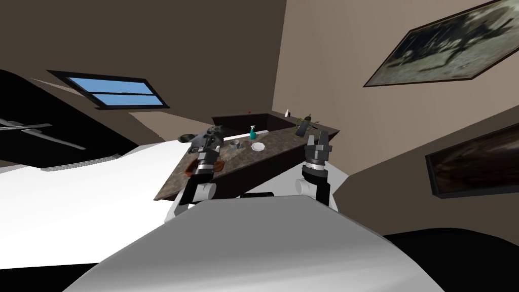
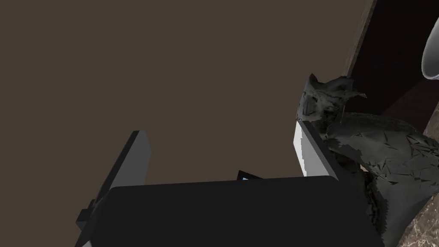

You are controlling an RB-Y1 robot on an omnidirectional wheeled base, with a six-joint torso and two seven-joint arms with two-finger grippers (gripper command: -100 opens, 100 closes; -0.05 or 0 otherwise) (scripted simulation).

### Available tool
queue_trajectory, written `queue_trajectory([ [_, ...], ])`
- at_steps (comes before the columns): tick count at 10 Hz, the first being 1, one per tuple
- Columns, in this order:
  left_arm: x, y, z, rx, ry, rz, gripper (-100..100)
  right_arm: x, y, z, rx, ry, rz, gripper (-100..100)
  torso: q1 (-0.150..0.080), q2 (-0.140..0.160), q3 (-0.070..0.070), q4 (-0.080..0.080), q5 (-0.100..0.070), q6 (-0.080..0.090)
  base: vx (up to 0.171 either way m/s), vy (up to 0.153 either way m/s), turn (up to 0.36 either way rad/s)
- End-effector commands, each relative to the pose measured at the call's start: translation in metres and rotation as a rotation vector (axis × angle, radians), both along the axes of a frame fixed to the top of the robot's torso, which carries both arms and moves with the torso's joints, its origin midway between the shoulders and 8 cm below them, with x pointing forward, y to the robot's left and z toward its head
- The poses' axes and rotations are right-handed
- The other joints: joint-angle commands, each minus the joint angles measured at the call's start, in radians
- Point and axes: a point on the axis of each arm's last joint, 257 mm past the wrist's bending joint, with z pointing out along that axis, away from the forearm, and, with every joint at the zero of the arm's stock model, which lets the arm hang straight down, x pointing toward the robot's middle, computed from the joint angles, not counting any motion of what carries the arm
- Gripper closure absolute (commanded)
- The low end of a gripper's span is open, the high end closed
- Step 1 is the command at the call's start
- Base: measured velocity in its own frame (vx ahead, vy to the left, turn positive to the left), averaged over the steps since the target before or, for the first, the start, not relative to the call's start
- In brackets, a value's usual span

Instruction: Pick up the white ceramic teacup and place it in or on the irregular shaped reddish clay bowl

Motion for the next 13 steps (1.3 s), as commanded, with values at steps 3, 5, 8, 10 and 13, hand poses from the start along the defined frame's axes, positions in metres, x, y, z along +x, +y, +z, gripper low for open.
queue_trajectory([
  [3,0.019,0.012,-0.028,-0.082,0.101,-0.002,-100,0.000,0.000,0.000,0.000,0.000,0.000,0,0.000,0.000,0.000,0.000,0.000,0.000,-0.003,-0.016,-0.072],
  [5,0.026,0.016,-0.041,-0.116,0.148,-0.002,-100,0.000,0.000,0.000,0.000,0.000,0.000,0,0.000,0.000,0.000,0.000,0.000,0.000,0.001,-0.015,-0.052],
  [8,0.033,0.019,-0.054,-0.150,0.196,-0.003,-100,0.000,0.000,0.000,0.000,0.000,0.000,0,0.000,0.000,0.000,0.000,0.000,0.000,0.001,-0.015,-0.043],
  [10,0.039,0.022,-0.067,-0.183,0.242,-0.004,-100,0.000,0.000,0.000,0.000,0.000,0.000,0,0.000,0.000,0.000,0.000,0.000,0.000,0.002,-0.016,-0.045],
  [13,0.051,0.025,-0.090,-0.241,0.321,-0.009,-100,0.000,0.000,0.000,0.000,0.000,0.000,0,0.000,0.000,0.000,0.000,0.000,0.000,0.007,-0.018,-0.041],
])
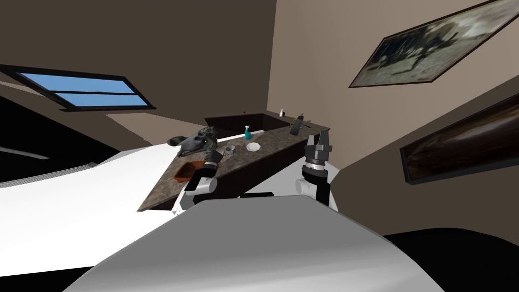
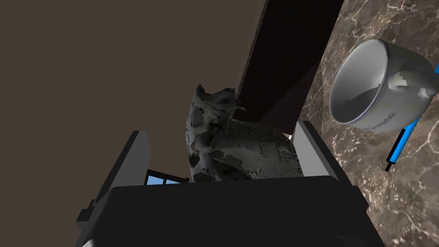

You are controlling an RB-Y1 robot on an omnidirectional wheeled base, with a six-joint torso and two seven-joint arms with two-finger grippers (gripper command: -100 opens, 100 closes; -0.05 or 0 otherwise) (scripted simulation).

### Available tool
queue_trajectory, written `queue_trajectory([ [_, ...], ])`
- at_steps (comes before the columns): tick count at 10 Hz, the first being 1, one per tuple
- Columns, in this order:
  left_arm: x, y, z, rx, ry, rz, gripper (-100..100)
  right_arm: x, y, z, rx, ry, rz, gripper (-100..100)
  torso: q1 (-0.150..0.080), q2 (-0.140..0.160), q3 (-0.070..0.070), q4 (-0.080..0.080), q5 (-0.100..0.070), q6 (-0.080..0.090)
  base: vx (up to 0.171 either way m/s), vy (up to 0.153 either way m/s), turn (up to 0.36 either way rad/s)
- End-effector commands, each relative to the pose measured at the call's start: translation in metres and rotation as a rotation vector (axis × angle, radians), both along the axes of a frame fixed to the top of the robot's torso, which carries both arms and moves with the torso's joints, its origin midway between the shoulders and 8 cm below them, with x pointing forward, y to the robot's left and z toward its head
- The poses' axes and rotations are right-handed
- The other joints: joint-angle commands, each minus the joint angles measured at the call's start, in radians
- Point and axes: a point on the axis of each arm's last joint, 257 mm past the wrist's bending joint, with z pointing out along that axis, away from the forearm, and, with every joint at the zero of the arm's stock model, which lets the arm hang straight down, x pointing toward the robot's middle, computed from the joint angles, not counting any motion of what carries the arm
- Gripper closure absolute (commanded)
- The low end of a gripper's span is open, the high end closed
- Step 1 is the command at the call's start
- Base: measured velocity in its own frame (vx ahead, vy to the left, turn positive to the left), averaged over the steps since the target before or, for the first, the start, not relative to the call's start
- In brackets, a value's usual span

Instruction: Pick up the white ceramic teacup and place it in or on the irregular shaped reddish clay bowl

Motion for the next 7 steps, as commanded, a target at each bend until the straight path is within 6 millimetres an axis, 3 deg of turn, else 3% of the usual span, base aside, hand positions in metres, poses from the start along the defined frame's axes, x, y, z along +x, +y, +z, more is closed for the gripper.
queue_trajectory([
  [1,0.004,0.000,-0.010,-0.017,0.036,-0.001,-100,0.000,0.000,0.000,0.000,0.000,0.000,0,0.000,0.000,0.000,0.000,0.000,0.000,0.007,-0.015,-0.025],
  [7,0.018,0.000,-0.050,-0.088,0.179,-0.012,-100,0.000,0.000,0.000,0.000,0.000,0.000,0,0.000,0.000,0.000,0.000,0.000,0.000,0.008,-0.019,-0.024],
])
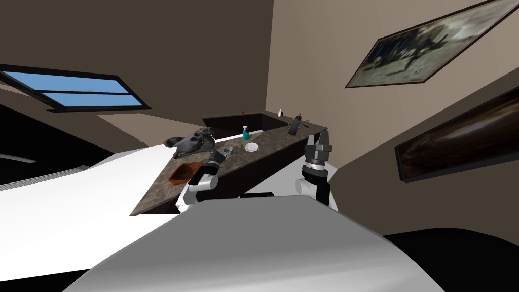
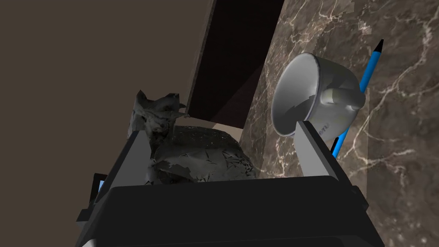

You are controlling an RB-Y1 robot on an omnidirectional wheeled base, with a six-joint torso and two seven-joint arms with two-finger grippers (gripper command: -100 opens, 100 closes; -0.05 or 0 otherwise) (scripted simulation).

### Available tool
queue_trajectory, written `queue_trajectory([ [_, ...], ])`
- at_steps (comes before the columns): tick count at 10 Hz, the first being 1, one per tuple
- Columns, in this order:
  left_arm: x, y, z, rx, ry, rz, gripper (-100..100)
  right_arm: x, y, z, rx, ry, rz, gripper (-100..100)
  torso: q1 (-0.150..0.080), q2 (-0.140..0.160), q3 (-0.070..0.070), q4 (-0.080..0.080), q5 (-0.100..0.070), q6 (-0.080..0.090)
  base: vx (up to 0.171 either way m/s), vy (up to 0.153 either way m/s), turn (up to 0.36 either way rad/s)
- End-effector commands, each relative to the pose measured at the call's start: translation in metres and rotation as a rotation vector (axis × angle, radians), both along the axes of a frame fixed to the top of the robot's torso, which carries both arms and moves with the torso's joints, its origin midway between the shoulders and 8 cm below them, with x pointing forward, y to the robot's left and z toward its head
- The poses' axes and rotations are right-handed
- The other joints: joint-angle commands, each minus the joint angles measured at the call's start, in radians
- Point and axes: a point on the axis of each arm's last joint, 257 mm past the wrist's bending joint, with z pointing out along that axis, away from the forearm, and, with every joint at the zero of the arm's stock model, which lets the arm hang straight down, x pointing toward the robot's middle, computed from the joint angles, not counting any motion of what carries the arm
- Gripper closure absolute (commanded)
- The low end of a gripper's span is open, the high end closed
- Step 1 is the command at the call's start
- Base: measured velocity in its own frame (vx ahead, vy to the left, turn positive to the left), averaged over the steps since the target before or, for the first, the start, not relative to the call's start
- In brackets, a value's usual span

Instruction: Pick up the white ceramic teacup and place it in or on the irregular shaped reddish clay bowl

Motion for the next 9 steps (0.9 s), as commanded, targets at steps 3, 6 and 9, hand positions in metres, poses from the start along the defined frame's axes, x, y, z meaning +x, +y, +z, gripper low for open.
queue_trajectory([
  [3,0.007,-0.002,-0.024,-0.034,0.093,-0.010,-100,0.000,0.000,0.000,0.000,0.000,0.000,0,0.000,0.000,0.000,0.000,0.000,0.000,0.011,-0.023,-0.014],
  [6,0.009,-0.003,-0.040,-0.046,0.153,-0.014,-100,0.000,0.000,0.000,0.000,0.000,0.000,0,-0.001,0.000,0.000,0.000,0.000,0.000,0.012,-0.022,-0.003],
  [9,0.014,-0.004,-0.060,-0.057,0.236,-0.023,-100,0.000,0.000,0.000,0.000,0.000,0.000,0,0.000,0.000,0.000,0.000,0.000,0.000,0.016,-0.022,0.006],
])
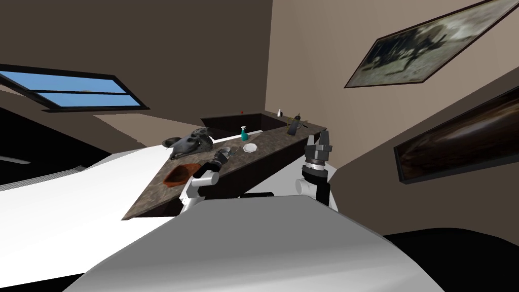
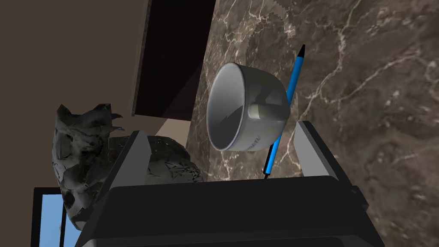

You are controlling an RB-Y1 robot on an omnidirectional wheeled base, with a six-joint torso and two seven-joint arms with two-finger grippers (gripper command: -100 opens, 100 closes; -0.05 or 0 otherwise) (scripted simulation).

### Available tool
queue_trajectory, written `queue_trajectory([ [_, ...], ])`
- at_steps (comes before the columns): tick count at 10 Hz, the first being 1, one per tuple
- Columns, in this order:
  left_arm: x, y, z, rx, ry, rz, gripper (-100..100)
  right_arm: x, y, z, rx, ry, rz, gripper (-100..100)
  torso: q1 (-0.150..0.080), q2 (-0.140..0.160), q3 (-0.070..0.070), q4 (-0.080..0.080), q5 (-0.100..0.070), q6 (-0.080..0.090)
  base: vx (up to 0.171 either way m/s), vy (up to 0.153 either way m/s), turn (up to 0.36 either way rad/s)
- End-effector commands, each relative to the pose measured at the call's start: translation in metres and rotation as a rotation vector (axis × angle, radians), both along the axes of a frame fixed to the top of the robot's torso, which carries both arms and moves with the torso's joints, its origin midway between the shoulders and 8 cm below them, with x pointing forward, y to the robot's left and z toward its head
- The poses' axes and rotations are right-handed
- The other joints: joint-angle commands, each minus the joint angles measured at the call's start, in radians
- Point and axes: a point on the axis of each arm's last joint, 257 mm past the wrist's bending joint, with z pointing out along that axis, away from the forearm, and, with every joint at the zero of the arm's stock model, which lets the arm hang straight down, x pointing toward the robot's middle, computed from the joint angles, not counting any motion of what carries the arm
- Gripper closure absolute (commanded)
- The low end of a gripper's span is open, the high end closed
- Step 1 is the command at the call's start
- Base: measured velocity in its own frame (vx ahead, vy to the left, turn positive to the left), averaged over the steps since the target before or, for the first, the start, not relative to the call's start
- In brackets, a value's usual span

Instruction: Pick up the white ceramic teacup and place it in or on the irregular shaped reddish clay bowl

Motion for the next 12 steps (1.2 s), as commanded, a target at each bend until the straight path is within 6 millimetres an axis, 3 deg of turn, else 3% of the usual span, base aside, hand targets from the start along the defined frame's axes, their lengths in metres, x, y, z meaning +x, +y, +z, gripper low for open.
queue_trajectory([
  [1,0.004,0.000,-0.013,-0.003,0.051,-0.007,-100,0.000,0.000,0.000,0.000,0.000,0.000,0,0.000,0.000,0.000,0.000,0.000,0.000,0.024,-0.031,0.026],
  [12,0.006,0.009,-0.066,0.071,0.326,-0.031,-100,0.000,0.000,0.000,0.000,0.000,0.000,0,0.000,-0.002,-0.001,0.000,0.000,0.000,0.032,-0.031,0.037],
])
